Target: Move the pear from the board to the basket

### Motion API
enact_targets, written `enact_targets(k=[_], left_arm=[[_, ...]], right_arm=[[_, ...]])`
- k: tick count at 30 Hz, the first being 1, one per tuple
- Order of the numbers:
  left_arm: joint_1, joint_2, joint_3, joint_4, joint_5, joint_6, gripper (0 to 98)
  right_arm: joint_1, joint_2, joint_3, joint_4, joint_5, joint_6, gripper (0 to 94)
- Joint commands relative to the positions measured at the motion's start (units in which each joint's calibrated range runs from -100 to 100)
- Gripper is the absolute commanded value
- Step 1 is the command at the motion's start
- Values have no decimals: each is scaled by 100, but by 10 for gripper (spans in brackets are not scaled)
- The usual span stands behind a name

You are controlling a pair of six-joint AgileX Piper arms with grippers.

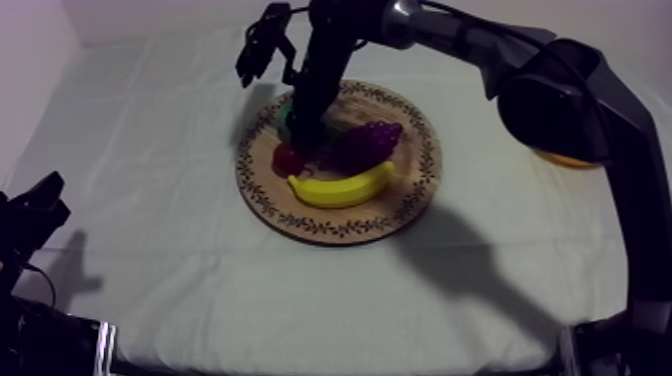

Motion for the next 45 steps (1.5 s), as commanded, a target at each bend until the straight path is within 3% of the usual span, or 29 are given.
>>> enact_targets(k=[1, 10, 16, 26, 35, 45], left_arm=[[-1, 0, 5, 2, -1, 2, 1], [-1, 0, 5, 2, -1, 2, 1], [-1, 0, 5, 2, -1, 2, 1], [-1, 0, 5, 2, -1, 2, 1], [-1, 0, 5, 2, -1, 2, 1], [-1, 0, 5, 2, -1, 2, 1]], right_arm=[[-4, 35, -52, 2, 27, -11, 553], [-52, 69, -76, 20, 129, -27, 363], [-41, -737, 705, -44, 158, 26, 353], [146, -3335, 2490, -360, 229, -47, 345], [681, -5159, 3090, -606, 252, -407, 338], [1711, -5957, 3257, -725, 122, -857, 345]])
